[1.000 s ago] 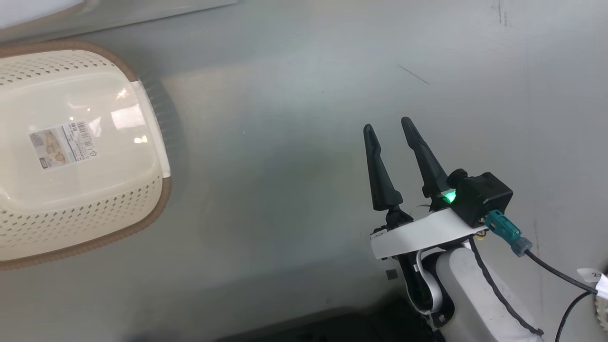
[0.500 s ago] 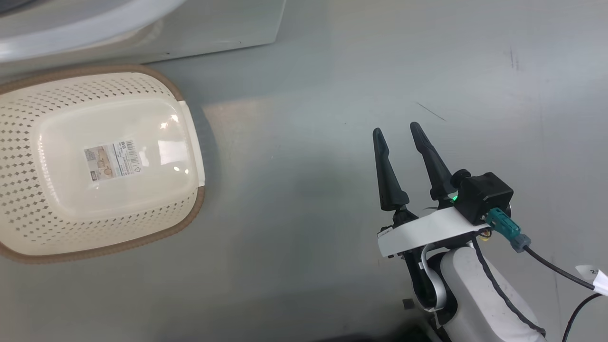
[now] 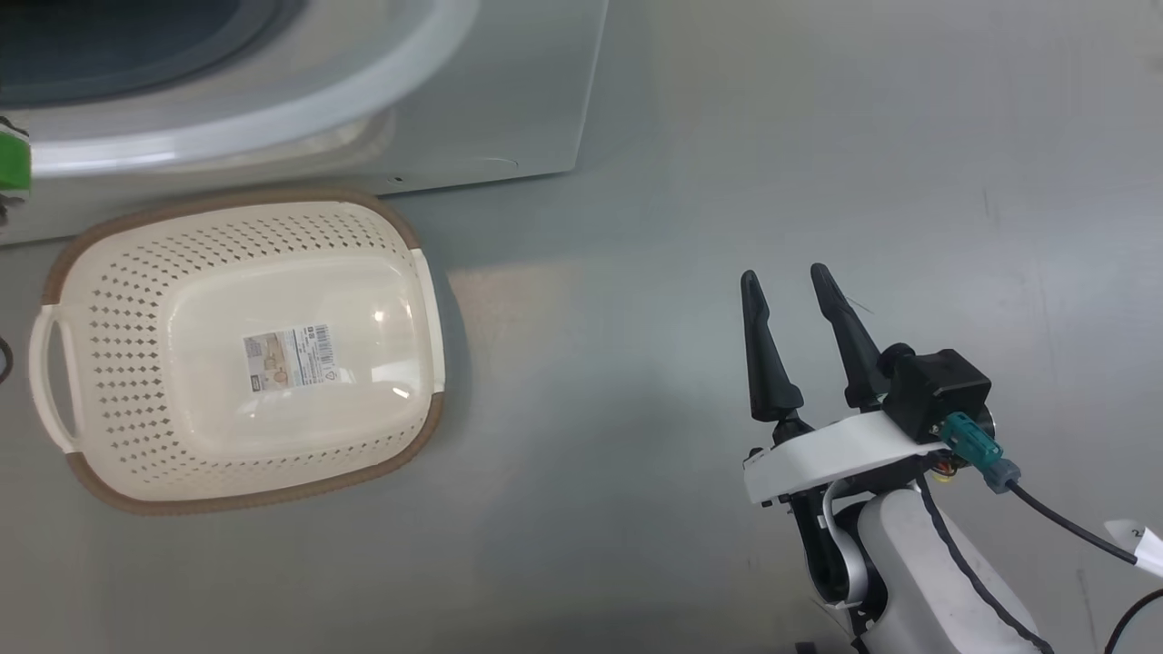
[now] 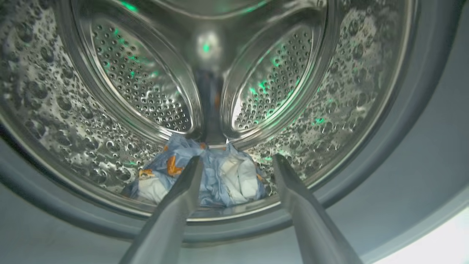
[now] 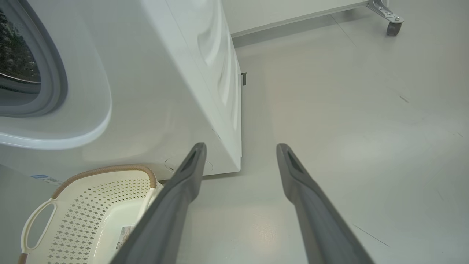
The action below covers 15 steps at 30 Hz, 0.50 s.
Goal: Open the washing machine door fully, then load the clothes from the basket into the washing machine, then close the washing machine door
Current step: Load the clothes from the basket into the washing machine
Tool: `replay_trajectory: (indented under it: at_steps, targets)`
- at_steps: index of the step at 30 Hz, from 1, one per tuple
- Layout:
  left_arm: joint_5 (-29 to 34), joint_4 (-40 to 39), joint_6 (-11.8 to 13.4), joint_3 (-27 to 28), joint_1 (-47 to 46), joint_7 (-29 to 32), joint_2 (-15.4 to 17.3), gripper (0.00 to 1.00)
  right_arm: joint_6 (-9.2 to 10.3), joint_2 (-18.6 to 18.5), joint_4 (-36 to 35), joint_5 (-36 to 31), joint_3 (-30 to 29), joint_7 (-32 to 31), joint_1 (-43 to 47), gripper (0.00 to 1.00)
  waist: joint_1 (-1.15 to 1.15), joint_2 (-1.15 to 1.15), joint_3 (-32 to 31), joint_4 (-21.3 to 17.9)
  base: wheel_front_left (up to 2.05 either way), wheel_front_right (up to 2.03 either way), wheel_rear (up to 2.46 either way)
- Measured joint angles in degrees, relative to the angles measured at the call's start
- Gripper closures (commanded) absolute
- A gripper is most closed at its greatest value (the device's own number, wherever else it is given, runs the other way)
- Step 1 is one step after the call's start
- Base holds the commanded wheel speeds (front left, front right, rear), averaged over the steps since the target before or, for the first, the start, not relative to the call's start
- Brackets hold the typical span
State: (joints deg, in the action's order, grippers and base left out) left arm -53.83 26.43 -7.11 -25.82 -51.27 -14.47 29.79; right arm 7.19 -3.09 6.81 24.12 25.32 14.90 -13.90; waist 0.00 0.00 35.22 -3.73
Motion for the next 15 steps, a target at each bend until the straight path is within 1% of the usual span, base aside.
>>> replay_trajectory:
  at_steps: [2,5,15]
  targets:
    - [-0.2,-0.5,0.0,2.3,0.9,-0.1,-0.5,0.0,0.0,0.0,0.3,-0.1,-0.3,0.0,0.4,0.0,0.0,0.0,-1.4,0.4,0.0,0.0,0.0]
    - [-0.1,-1.5,0.0,3.6,3.2,-0.1,-1.1,0.0,0.0,0.0,0.7,-0.1,-0.9,0.0,1.0,0.0,0.0,0.0,-3.4,1.1,0.0,0.0,0.0]
    - [5.1,-5.5,0.0,7.1,10.2,-0.1,-3.8,0.0,0.0,0.0,2.0,-0.1,-1.7,0.0,3.8,0.0,0.0,0.0,-10.0,3.0,0.0,0.0,0.0]
